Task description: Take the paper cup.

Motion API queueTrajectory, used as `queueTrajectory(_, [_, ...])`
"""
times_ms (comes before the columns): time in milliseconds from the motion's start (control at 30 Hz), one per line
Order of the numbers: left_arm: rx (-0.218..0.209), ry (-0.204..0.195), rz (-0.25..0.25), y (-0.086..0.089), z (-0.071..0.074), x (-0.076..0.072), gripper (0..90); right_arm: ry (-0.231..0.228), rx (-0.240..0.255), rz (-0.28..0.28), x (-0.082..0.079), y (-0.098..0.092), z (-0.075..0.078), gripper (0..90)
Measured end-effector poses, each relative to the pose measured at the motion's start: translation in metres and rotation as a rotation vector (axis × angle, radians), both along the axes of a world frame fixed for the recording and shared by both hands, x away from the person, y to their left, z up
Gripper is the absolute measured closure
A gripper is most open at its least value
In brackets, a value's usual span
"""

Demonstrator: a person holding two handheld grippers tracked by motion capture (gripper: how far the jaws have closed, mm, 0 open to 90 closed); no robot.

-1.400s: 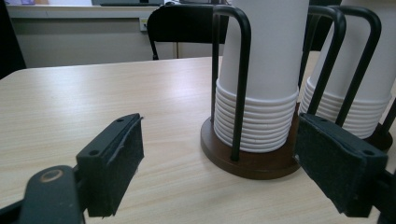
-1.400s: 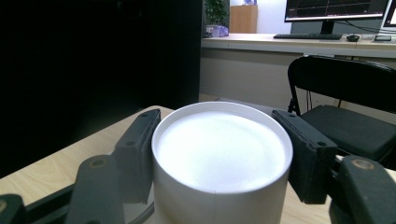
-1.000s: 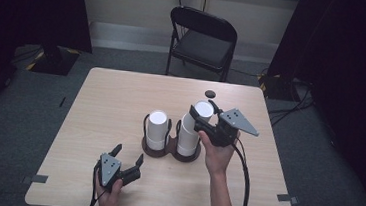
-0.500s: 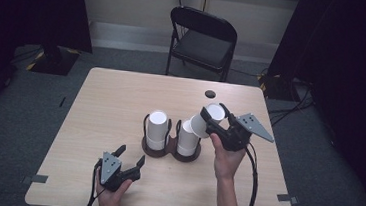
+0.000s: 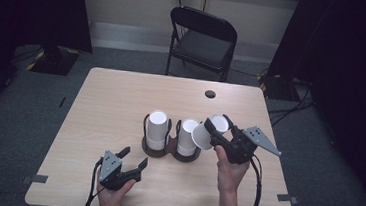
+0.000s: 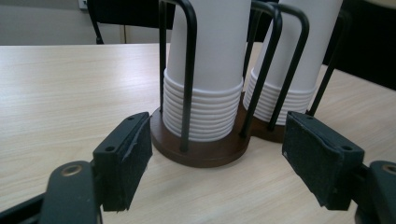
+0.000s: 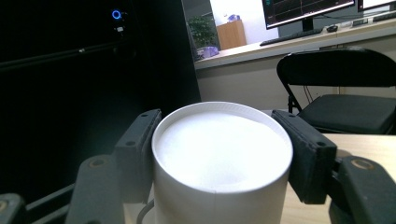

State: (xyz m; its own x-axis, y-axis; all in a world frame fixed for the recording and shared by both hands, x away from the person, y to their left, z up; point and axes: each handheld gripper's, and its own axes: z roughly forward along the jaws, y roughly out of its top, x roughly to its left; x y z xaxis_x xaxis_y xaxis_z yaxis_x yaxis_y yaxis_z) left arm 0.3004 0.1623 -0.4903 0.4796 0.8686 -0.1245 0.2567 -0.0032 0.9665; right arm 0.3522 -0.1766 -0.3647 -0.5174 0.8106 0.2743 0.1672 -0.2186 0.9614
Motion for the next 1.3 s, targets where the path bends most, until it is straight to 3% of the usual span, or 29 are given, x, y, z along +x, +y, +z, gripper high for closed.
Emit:
queueTrajectory(133, [-0.008, -0.004, -0.013, -0.003, 0.001, -0.001, 24.0, 0.011, 0.025, 0.009, -0.006, 0.0, -0.006, 35.7])
queueTrajectory(333, [-0.074, 0.002, -0.062, -0.005, 0.004, 0.001, 23.3, 0.025, 0.052, 0.017, -0.015, -0.003, -0.015, 35.8])
queueTrajectory(733, [-0.061, 0.0, -0.146, -0.02, 0.007, 0.005, 18.6, 0.063, 0.098, 0.055, -0.028, 0.0, -0.035, 35.8])
queueTrajectory(933, [-0.05, -0.015, -0.173, -0.024, 0.009, 0.005, 23.1, 0.08, 0.124, 0.081, -0.033, -0.001, -0.042, 35.9])
queueTrajectory(1033, [-0.043, -0.026, -0.208, -0.028, 0.01, 0.005, 24.2, 0.09, 0.158, 0.097, -0.036, -0.001, -0.045, 36.0])
queueTrajectory(1300, [-0.026, -0.073, -0.234, -0.039, 0.015, 0.003, 26.4, 0.132, 0.254, 0.164, -0.042, 0.01, -0.056, 36.0])
